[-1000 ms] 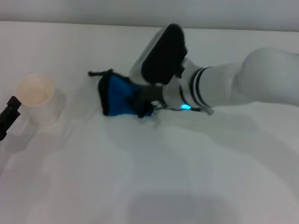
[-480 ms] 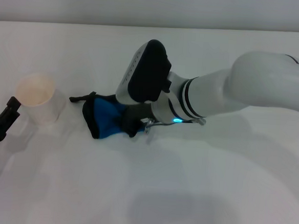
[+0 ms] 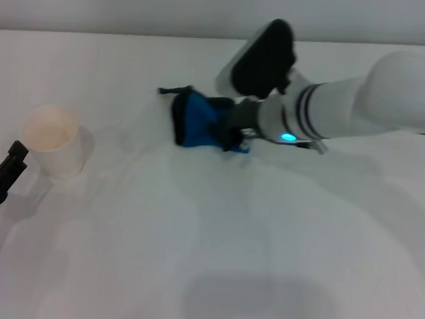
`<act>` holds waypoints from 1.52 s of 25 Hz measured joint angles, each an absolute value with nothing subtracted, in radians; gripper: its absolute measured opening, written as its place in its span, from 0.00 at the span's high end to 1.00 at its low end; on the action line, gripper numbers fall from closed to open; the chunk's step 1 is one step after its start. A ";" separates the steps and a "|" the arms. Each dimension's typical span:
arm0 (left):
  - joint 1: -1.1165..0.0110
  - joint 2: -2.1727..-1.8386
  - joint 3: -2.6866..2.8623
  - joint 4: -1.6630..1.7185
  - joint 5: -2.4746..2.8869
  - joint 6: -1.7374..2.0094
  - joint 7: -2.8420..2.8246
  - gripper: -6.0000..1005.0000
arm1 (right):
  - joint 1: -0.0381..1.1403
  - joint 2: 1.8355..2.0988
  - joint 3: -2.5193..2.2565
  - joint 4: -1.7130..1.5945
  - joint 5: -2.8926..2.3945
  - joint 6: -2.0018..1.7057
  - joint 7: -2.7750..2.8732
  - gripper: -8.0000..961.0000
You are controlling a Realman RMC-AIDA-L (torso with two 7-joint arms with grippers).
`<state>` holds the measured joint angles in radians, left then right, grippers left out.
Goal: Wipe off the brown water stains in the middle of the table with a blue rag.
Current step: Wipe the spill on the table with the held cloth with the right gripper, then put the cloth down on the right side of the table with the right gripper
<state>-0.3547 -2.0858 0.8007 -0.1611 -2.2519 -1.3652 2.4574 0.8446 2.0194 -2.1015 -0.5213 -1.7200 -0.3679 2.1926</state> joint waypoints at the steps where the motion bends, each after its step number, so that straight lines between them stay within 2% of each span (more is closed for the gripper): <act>1: -0.355 -2.086 0.801 -0.161 -2.252 -1.365 2.457 0.11 | 0.841 2.017 -2.084 -0.507 -1.721 -0.368 2.190 0.85; 9: -0.354 -2.085 0.801 -0.161 -2.252 -1.365 2.457 0.11 | 0.761 1.988 -1.817 -0.542 -1.902 -0.532 2.186 0.85; 15: -0.356 -2.084 0.801 -0.159 -2.252 -1.365 2.457 0.11 | 0.690 1.980 -1.672 -0.653 -2.036 -0.688 2.183 0.84; 17: -0.354 -2.083 0.801 -0.153 -2.252 -1.365 2.457 0.11 | 0.673 1.972 -1.644 -0.692 -2.067 -0.750 2.182 0.84; 18: -0.352 -2.083 0.801 -0.148 -2.254 -1.365 2.457 0.11 | 0.662 1.958 -1.629 -0.726 -2.083 -0.808 2.173 0.84; 22: -0.352 -2.083 0.801 -0.148 -2.255 -1.365 2.457 0.11 | 0.655 1.944 -1.593 -0.750 -2.090 -0.901 2.120 0.84; 32: -0.353 -2.083 0.801 -0.149 -2.255 -1.365 2.457 0.11 | 0.663 1.937 -1.496 -0.761 -2.148 -1.084 2.024 0.84; 38: -0.353 -2.083 0.801 -0.149 -2.255 -1.365 2.457 0.11 | 0.671 1.951 -1.495 -0.761 -2.197 -1.093 2.026 0.83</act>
